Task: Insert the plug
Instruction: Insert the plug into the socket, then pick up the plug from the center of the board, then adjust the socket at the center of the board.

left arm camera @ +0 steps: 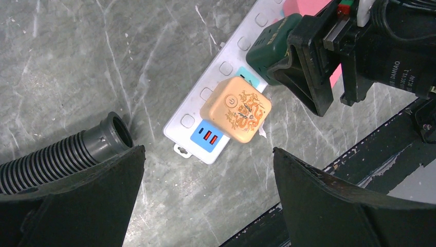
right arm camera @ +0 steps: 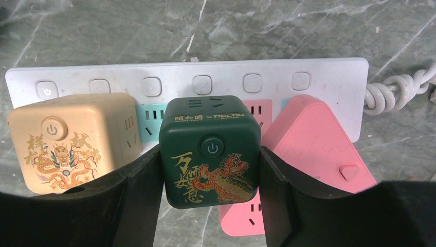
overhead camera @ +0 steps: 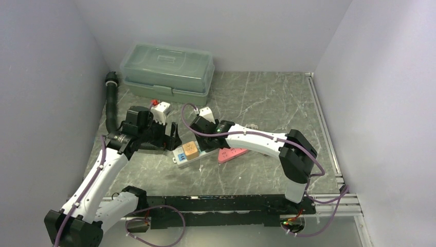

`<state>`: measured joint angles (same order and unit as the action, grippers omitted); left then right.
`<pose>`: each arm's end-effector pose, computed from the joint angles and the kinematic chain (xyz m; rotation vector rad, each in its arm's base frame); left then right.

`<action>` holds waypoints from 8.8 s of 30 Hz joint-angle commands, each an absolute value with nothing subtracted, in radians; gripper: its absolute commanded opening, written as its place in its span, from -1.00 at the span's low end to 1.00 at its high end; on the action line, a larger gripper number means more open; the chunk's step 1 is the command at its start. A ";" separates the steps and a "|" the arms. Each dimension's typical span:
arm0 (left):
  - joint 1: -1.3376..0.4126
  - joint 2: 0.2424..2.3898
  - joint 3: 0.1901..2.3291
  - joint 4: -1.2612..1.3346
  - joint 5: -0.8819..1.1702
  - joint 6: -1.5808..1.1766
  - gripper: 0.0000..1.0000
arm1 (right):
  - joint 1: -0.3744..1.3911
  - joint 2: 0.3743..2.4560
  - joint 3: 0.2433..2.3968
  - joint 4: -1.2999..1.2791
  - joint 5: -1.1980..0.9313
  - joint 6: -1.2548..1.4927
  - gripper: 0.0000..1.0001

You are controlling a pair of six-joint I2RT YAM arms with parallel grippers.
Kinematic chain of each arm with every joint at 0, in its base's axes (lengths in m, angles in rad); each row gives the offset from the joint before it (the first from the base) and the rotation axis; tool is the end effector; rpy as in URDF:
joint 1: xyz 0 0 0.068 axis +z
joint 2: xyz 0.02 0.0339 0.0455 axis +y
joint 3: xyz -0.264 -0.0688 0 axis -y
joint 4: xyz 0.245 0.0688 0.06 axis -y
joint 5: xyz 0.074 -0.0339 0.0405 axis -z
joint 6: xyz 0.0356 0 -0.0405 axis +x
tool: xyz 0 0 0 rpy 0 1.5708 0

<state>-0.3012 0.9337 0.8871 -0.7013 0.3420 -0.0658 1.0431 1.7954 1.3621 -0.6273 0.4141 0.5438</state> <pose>0.1773 -0.0676 0.3011 0.4478 2.2927 -0.5810 0.2029 0.3197 0.2294 -0.4840 2.4515 0.0962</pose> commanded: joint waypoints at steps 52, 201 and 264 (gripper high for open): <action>-0.288 0.953 0.989 -0.710 0.344 -0.031 0.98 | 1.022 1.830 1.481 -0.729 0.352 0.512 0.99; -0.411 0.959 1.071 -0.710 0.945 0.275 -1.00 | 0.868 1.397 1.549 -0.576 -0.623 0.081 0.80; -0.689 1.710 1.293 -0.685 0.442 0.467 0.99 | 0.473 1.162 1.017 -0.287 -0.009 0.047 -1.00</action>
<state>-0.6598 1.6745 1.2526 -0.6510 0.4580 0.4503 0.5041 1.1931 0.9600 -0.3347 0.0383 0.0204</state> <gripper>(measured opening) 0.996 0.307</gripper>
